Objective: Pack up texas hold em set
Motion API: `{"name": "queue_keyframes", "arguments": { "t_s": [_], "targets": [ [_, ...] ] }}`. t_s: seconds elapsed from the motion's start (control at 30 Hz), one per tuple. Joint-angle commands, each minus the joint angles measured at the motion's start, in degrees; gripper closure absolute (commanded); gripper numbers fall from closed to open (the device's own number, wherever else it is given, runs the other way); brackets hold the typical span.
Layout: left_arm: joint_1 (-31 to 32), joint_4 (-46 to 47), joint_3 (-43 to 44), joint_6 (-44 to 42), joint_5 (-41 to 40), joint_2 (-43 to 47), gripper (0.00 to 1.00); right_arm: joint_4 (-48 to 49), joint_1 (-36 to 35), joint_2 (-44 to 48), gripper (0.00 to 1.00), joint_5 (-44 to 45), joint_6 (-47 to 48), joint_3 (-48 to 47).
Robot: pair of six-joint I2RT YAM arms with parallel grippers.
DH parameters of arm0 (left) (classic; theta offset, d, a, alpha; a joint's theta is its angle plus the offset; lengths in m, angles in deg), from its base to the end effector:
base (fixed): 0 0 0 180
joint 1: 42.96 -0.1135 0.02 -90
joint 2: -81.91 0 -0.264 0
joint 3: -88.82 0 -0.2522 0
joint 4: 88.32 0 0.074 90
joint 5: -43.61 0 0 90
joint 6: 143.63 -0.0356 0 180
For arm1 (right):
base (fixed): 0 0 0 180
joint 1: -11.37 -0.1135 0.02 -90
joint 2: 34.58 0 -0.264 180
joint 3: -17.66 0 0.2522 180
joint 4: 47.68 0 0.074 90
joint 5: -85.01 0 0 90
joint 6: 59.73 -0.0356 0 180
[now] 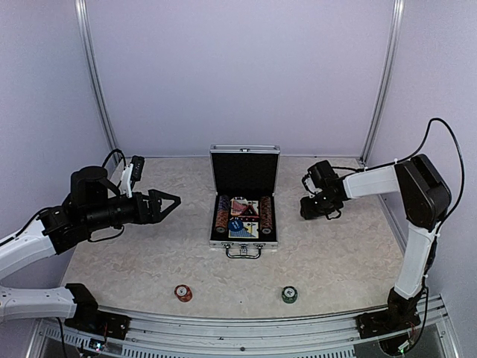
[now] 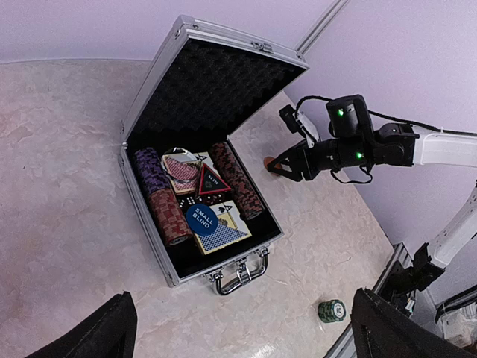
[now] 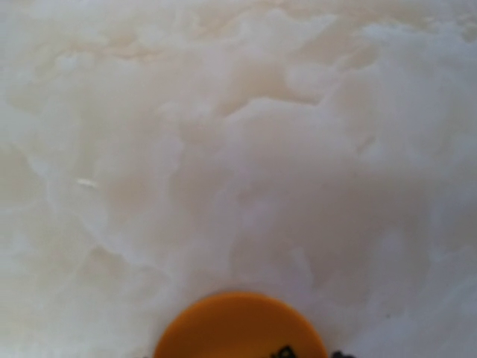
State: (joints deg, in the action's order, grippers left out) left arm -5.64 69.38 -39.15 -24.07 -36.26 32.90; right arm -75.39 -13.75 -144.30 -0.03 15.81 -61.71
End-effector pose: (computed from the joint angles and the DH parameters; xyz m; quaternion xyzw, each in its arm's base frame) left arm 0.1565 -0.1272 0.2901 0.1059 0.8070 -0.3777 0.4414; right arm 0.3496 0.1605 0.1417 -0.0774 0.9575 0.0539 0.2727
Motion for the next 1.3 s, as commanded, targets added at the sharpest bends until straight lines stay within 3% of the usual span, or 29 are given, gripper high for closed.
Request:
{"name": "queue_keyframes", "arguments": {
  "t_s": [0.0,0.73,1.27],
  "targets": [
    [-0.32,1.63,-0.12,0.06,0.57,-0.06,0.01,-1.97,-1.02,2.0,0.54,0.55,0.27,-1.48],
    [-0.32,1.07,-0.57,0.15,0.25,0.85,0.01,-2.66,-2.85,3.06,0.54,-0.92,-0.8,-1.51],
    [-0.31,1.38,-0.82,0.32,0.34,0.85,0.01,-7.32,-12.63,7.51,0.54,3.16,-2.05,-5.22]
  ]
}}
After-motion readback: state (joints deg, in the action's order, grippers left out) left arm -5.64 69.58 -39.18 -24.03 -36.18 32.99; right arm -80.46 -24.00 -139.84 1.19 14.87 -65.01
